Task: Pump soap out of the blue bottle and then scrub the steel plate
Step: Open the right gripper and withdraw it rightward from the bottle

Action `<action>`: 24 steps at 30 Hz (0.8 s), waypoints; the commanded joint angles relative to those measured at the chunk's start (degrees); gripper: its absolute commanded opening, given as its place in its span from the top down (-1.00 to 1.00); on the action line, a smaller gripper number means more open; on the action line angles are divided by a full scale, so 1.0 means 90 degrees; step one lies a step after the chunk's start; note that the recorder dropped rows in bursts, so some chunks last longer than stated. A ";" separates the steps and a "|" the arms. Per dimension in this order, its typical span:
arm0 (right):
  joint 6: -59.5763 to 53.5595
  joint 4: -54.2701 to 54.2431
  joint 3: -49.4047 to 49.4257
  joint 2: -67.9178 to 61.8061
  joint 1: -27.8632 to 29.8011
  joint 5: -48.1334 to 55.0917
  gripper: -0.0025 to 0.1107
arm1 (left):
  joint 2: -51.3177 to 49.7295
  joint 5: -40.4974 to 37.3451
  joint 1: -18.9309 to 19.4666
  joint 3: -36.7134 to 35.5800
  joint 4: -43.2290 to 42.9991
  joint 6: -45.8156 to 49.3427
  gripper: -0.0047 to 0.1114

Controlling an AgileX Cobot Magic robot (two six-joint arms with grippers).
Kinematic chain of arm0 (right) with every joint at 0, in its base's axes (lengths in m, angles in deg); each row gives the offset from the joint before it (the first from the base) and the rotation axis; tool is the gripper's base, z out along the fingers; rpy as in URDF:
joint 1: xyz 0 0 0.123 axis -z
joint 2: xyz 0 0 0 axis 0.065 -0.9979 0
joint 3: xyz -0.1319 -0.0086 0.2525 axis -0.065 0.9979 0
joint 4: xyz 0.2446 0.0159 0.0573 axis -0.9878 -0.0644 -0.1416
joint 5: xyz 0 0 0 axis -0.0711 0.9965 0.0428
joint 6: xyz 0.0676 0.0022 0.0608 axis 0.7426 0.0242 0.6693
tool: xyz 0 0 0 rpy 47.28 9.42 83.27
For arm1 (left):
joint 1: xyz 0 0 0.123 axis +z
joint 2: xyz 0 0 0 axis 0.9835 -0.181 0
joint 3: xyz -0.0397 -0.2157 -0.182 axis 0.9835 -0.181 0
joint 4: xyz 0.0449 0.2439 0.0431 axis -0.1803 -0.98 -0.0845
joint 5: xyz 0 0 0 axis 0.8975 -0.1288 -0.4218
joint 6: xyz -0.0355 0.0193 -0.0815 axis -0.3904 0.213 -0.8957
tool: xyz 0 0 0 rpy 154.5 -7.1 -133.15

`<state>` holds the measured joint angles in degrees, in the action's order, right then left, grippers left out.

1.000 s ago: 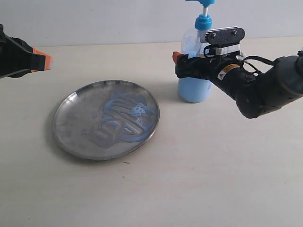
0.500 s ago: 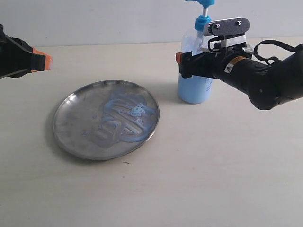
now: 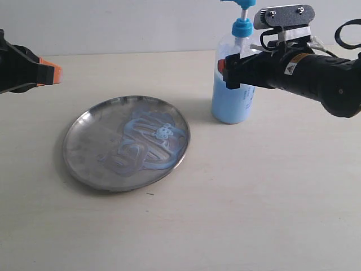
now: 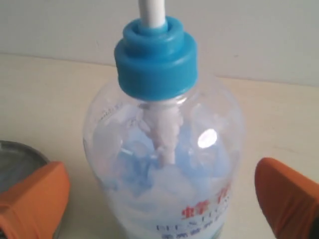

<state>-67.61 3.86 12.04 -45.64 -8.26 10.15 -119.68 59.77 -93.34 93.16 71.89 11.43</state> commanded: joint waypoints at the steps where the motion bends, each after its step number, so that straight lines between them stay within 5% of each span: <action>1: 0.0111 0.0059 0.0111 0.0378 -0.0003 0.0594 -0.76 | 0.0047 0.0014 0.0019 -0.0007 0.0009 0.0031 0.92; 15: 0.0636 0.0059 0.1857 0.2220 -0.0003 0.0516 -0.76 | 0.0047 0.0014 0.0019 -0.0007 0.0155 0.0031 0.92; 24: 0.0636 0.0059 0.2106 0.3264 -0.0003 0.2002 -0.76 | 0.0058 -0.0025 -0.0008 -0.0007 0.0224 0.0031 0.92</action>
<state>-62.00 3.86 29.71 -18.97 -8.26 25.71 -119.68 59.77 -93.34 93.16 73.09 11.43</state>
